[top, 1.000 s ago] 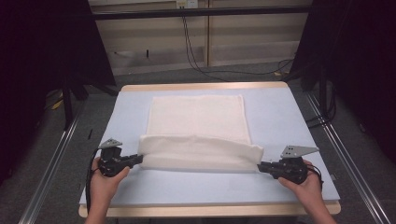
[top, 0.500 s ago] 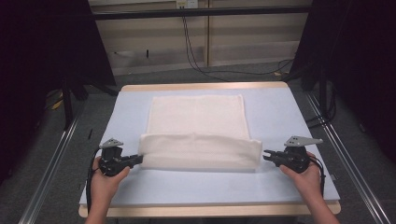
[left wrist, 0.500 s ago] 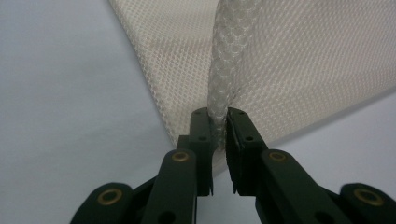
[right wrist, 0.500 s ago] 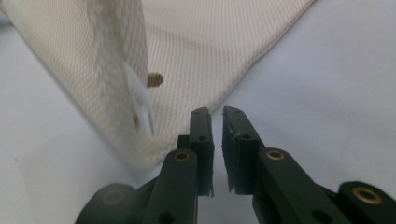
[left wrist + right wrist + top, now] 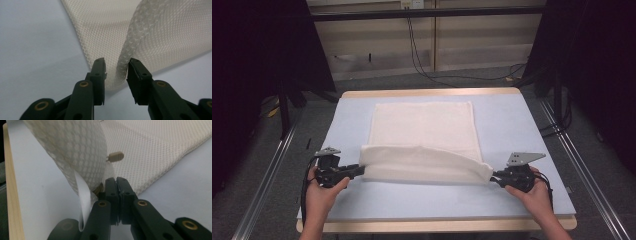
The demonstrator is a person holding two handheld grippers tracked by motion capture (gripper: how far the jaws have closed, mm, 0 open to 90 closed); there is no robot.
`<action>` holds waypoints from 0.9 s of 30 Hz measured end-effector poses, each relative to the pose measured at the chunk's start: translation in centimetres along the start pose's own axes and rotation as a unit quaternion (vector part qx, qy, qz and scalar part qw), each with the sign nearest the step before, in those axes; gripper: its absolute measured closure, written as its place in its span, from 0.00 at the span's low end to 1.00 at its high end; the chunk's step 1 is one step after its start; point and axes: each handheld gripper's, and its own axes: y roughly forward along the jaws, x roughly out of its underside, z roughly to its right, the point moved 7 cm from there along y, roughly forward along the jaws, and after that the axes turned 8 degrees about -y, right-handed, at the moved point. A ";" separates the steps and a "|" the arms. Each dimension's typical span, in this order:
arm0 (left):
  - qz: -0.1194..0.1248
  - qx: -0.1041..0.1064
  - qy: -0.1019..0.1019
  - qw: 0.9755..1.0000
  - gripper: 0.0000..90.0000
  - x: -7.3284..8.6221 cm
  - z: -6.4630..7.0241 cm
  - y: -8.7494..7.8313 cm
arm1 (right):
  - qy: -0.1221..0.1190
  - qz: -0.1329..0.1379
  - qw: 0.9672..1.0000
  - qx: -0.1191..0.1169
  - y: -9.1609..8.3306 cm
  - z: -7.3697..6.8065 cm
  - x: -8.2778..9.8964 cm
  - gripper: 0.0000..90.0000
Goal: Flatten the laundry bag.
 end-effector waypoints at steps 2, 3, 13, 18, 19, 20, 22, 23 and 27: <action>-0.003 0.001 -0.014 1.000 0.68 0.0 -0.4 -0.2 | 0.001 -0.001 1.000 -0.001 -0.1 0.0 0.1 0.97; -0.001 0.001 -0.022 1.000 0.67 -0.1 -0.6 -0.3 | 0.002 -0.003 1.000 -0.002 -0.1 0.0 0.2 0.97; -0.004 -0.005 -0.027 1.000 0.62 -0.2 -1.6 -0.9 | -0.016 -0.042 0.999 0.003 0.4 -0.2 0.9 0.98; -0.006 -0.002 -0.023 1.000 0.58 -0.3 -1.7 -1.2 | -0.024 -0.051 0.998 0.002 0.6 -0.3 1.1 0.98; -0.007 -0.004 -0.025 1.000 0.58 -0.3 -1.7 -1.2 | -0.023 -0.051 0.998 0.002 0.6 -0.3 1.1 0.98; -0.007 -0.006 -0.028 1.000 0.58 -0.3 -1.8 -1.2 | -0.021 -0.051 0.998 0.002 0.6 -0.4 1.2 0.98; -0.007 -0.003 -0.033 0.999 0.55 -0.3 -2.1 -1.3 | -0.024 -0.051 0.998 0.002 0.6 -0.3 1.2 0.98; -0.003 -0.009 -0.037 0.999 0.56 -0.3 -2.3 -1.4 | -0.024 -0.052 0.998 0.001 0.6 -0.4 1.2 0.98; 0.007 -0.021 -0.046 0.999 0.55 -0.4 -3.4 -2.3 | -0.022 -0.052 0.998 0.001 0.6 -0.4 1.2 0.98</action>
